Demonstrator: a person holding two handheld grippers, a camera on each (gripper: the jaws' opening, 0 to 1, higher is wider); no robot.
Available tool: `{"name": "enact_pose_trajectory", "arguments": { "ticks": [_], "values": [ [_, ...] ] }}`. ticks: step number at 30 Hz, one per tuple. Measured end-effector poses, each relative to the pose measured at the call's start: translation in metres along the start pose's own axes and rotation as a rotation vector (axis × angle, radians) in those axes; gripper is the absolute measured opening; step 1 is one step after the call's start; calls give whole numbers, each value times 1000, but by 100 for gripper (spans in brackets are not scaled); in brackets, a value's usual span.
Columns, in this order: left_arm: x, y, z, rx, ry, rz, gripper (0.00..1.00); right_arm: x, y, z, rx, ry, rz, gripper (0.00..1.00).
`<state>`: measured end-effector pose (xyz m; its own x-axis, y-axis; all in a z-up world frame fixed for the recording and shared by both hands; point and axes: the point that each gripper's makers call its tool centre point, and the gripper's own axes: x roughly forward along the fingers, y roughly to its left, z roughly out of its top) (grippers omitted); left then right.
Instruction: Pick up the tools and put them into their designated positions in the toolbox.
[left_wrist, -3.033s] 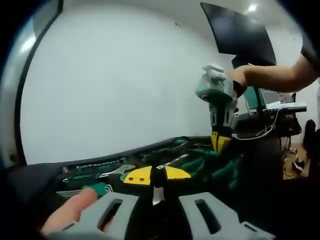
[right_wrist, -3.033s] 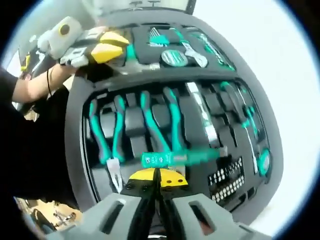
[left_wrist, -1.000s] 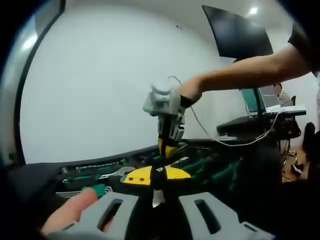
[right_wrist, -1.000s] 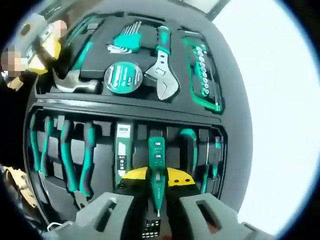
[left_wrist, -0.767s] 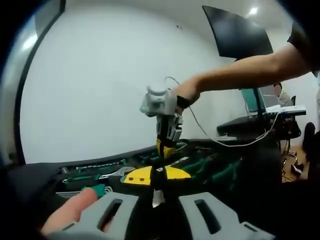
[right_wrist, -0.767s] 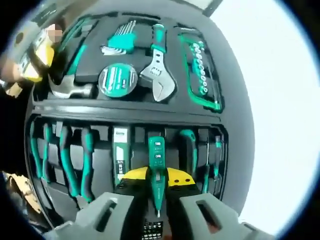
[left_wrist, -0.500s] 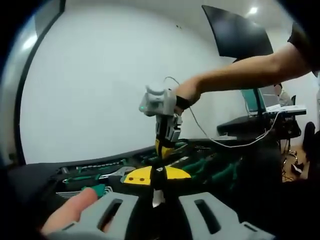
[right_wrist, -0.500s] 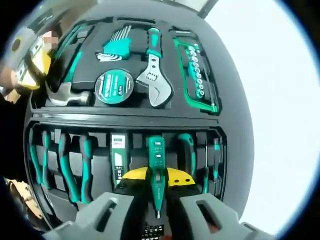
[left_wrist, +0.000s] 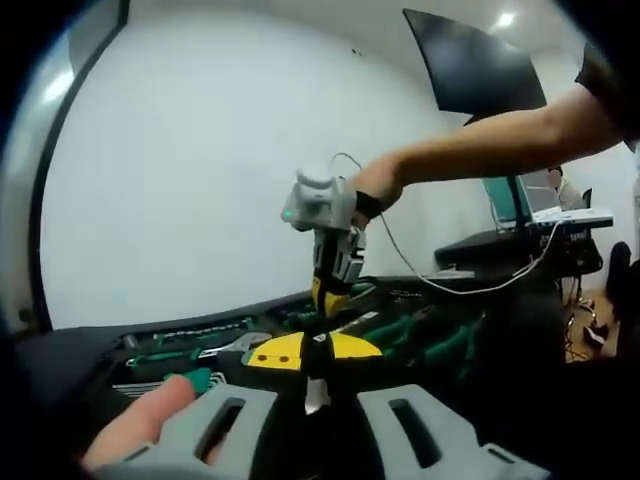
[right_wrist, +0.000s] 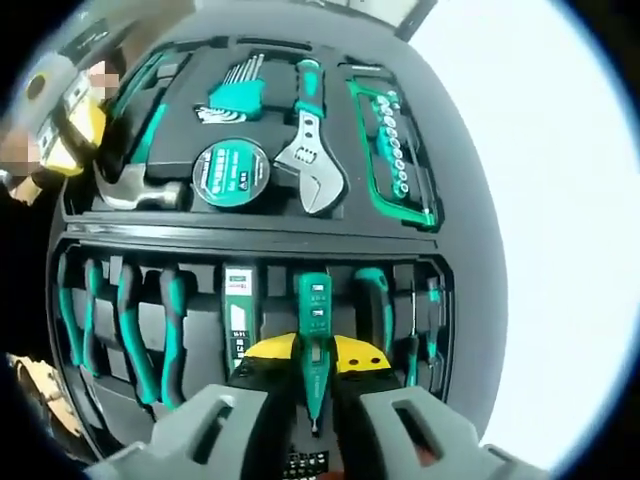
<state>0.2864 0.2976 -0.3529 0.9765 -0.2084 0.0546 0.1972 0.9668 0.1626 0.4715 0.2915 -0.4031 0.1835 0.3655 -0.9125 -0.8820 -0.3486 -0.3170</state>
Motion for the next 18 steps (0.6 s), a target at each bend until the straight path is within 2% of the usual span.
{"name": "enact_pose_trajectory", "arguments": {
  "ticks": [2, 5, 8, 11, 15, 18],
  "values": [
    [0, 0, 0, 2, 1, 1, 9, 0, -3, 0, -35, -11, -7, 11],
    [0, -1, 0, 3, 2, 1, 9, -3, 1, -4, -24, -2, 9, 16],
    [0, 0, 0, 5, 4, 1, 9, -12, -3, -11, -28, -11, 18, 16],
    [0, 1, -1, 6, 5, 1, 9, -19, 10, -19, -3, -13, 60, 16],
    [0, 1, -1, 6, 4, 1, 9, -22, 19, -15, 109, -100, 102, 14],
    [0, 6, 1, -10, 8, 22, 9, -15, 2, -13, 211, -173, 131, 12]
  ]
}}
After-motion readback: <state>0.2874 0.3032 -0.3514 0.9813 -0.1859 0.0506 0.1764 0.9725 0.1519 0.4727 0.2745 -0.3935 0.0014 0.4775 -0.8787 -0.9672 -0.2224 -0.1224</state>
